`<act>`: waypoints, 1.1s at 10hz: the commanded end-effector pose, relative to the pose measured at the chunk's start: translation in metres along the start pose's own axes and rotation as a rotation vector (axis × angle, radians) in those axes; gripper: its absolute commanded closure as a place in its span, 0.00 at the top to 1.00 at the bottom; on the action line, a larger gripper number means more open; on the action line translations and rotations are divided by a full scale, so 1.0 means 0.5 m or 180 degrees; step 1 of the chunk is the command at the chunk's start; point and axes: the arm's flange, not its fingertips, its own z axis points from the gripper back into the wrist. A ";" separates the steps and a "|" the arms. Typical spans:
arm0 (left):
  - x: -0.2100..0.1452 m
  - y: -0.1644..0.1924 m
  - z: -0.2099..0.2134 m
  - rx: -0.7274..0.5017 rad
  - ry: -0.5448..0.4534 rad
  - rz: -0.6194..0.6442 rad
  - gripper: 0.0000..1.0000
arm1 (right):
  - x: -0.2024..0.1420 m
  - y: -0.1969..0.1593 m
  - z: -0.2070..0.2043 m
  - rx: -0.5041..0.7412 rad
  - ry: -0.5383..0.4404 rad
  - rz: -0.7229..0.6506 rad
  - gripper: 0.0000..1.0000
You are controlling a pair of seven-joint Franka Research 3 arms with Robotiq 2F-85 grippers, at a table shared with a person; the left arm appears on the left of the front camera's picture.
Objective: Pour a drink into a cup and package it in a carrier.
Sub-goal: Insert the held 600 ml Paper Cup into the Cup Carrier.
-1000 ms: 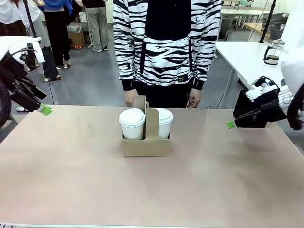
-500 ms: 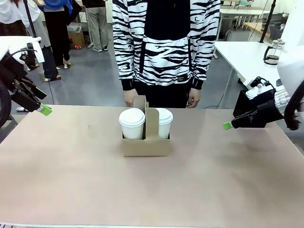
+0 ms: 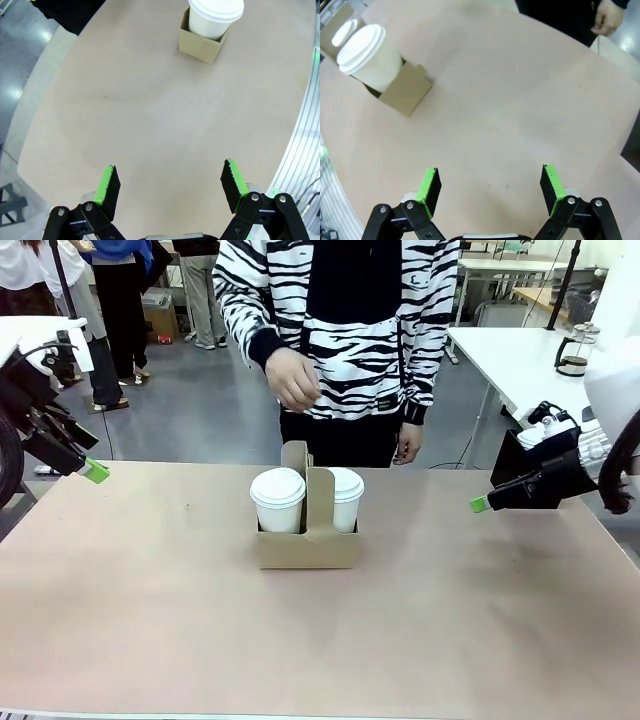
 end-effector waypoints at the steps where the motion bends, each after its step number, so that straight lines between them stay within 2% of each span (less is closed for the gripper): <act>1: -0.002 0.001 0.004 0.0004 0.0028 -0.0021 1.00 | -0.003 -0.002 0.001 0.0028 0.0012 0.0021 1.00; 11: -0.002 0.001 0.004 0.0004 0.0028 -0.0021 1.00 | -0.003 -0.002 0.001 0.0028 0.0012 0.0021 1.00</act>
